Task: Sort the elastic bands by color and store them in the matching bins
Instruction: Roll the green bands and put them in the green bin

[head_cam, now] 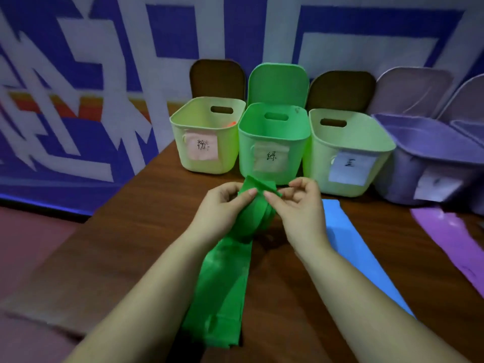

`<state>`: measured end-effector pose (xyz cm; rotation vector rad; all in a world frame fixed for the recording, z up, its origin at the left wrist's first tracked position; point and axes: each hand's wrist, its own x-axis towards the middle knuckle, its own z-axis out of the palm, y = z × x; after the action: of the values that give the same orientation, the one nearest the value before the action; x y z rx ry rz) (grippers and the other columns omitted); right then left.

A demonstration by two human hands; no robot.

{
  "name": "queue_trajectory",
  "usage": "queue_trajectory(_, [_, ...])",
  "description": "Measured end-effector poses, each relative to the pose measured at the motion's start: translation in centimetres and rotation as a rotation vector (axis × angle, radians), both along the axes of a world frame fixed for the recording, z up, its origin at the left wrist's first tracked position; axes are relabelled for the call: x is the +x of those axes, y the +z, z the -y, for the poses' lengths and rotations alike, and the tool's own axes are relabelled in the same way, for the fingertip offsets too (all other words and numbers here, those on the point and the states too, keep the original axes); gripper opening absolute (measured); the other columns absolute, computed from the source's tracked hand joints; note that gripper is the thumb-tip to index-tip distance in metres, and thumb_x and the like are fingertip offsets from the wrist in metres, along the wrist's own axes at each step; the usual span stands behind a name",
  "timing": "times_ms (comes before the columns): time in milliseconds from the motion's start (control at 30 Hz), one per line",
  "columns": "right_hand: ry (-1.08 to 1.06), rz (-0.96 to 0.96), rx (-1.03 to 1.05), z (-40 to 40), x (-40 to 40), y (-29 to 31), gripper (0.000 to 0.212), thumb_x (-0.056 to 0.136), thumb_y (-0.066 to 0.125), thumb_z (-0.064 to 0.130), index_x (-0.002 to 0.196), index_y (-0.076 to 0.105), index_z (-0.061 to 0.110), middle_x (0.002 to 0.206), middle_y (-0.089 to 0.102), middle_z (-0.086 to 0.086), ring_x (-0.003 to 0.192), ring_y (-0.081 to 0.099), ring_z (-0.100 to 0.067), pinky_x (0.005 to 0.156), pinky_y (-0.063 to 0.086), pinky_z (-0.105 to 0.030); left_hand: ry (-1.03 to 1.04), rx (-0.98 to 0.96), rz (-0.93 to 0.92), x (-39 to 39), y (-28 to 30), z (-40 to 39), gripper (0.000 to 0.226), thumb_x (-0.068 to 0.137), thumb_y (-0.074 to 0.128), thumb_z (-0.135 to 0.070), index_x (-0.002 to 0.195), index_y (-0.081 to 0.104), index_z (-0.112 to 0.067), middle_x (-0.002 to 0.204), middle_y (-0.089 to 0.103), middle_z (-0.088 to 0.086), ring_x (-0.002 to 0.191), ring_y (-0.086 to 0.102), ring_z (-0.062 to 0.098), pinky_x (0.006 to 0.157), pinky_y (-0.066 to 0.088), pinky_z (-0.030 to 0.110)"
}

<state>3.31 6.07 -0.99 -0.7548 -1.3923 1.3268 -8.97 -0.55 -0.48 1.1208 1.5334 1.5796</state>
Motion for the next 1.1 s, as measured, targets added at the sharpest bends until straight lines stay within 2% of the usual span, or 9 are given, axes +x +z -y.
queue_trajectory(200, [0.117, -0.293, -0.087, 8.5, 6.2, 5.0, 0.038, 0.079, 0.061, -0.013, 0.093, 0.045, 0.018, 0.078, 0.069, -0.002, 0.074, 0.067, -0.011, 0.068, 0.055, -0.026, 0.016, 0.147, 0.153, 7.4, 5.0, 9.0, 0.017, 0.083, 0.063, -0.015, 0.096, 0.069, -0.006, 0.089, 0.073, 0.012, 0.08, 0.07, 0.02, 0.071, 0.057, 0.028])
queue_trajectory(400, [0.204, -0.422, -0.068, 15.7, 11.6, 8.3, 0.036, 0.062, 0.065, 0.006, 0.091, 0.046, 0.016, 0.069, 0.072, 0.0, 0.067, 0.068, -0.009, 0.058, 0.054, -0.02, -0.029, 0.277, 0.278, 13.2, 7.6, 15.6, 0.023, 0.067, 0.063, -0.024, 0.084, 0.073, -0.013, 0.082, 0.074, 0.01, 0.073, 0.07, 0.017, 0.063, 0.057, 0.024])
queue_trajectory(500, [0.18, -0.366, -0.074, 17.5, 13.0, 8.0, 0.039, 0.059, 0.066, 0.011, 0.094, 0.049, 0.016, 0.07, 0.072, -0.003, 0.066, 0.068, -0.011, 0.059, 0.055, -0.021, -0.021, 0.267, 0.322, 14.8, 6.6, 16.9, 0.024, 0.064, 0.065, -0.031, 0.077, 0.076, -0.014, 0.078, 0.073, 0.011, 0.067, 0.069, 0.017, 0.058, 0.055, 0.024])
queue_trajectory(667, [0.101, -0.252, -0.285, 18.6, 14.1, 3.8, 0.039, 0.062, 0.072, 0.008, 0.096, 0.055, 0.017, 0.083, 0.07, -0.014, 0.075, 0.065, -0.025, 0.084, 0.049, -0.042, -0.051, 0.129, 0.438, 16.2, 2.9, 18.6, 0.037, 0.064, 0.066, -0.04, 0.077, 0.076, -0.007, 0.083, 0.072, 0.02, 0.069, 0.069, 0.023, 0.065, 0.055, 0.03])
queue_trajectory(800, [0.053, -0.178, -0.302, 19.6, 14.7, 0.1, 0.037, 0.073, 0.071, -0.001, 0.103, 0.054, 0.012, 0.076, 0.068, -0.007, 0.069, 0.066, -0.016, 0.076, 0.053, -0.031, -0.003, 0.053, 0.451, 16.5, -0.5, 19.7, 0.031, 0.071, 0.065, -0.034, 0.081, 0.076, -0.007, 0.087, 0.073, 0.02, 0.075, 0.069, 0.025, 0.071, 0.054, 0.032])
queue_trajectory(900, [-0.147, 0.047, -0.047, 20.8, 15.3, -2.1, 0.041, 0.07, 0.078, 0.003, 0.096, 0.052, 0.023, 0.084, 0.061, -0.002, 0.071, 0.061, -0.01, 0.068, 0.049, -0.018, 0.078, 0.069, 0.366, 17.0, -2.4, 20.3, 0.024, 0.076, 0.064, -0.028, 0.081, 0.076, -0.008, 0.084, 0.074, 0.013, 0.077, 0.069, 0.02, 0.069, 0.055, 0.028])
queue_trajectory(967, [-0.243, 0.175, 0.122, 21.8, 15.5, -3.1, 0.04, 0.07, 0.08, 0.007, 0.087, 0.052, 0.03, 0.078, 0.059, 0.004, 0.067, 0.056, -0.011, 0.063, 0.047, -0.017, 0.137, 0.11, 0.299, 17.4, -3.1, 20.5, 0.013, 0.082, 0.064, -0.016, 0.081, 0.075, -0.01, 0.08, 0.075, 0.004, 0.074, 0.069, 0.01, 0.064, 0.053, 0.019])
queue_trajectory(1033, [-0.217, 0.174, 0.106, 23.0, 15.3, -3.8, 0.033, 0.072, 0.078, 0.008, 0.084, 0.055, 0.028, 0.071, 0.063, 0.003, 0.064, 0.058, -0.009, 0.06, 0.048, -0.018, 0.18, 0.14, 0.206, 17.7, -3.7, 20.5, 0.014, 0.085, 0.062, -0.005, 0.086, 0.074, -0.012, 0.078, 0.074, -0.009, 0.073, 0.067, -0.002, 0.062, 0.048, 0.009])
queue_trajectory(1100, [-0.106, 0.072, -0.063, 23.7, 15.0, -4.0, 0.027, 0.075, 0.074, 0.01, 0.091, 0.056, 0.023, 0.077, 0.07, 0.005, 0.07, 0.066, -0.009, 0.063, 0.052, -0.018, 0.215, 0.166, 0.088, 17.7, -4.7, 20.4, 0.022, 0.084, 0.064, -0.002, 0.089, 0.072, -0.021, 0.084, 0.073, -0.019, 0.079, 0.066, -0.007, 0.067, 0.045, 0.005])
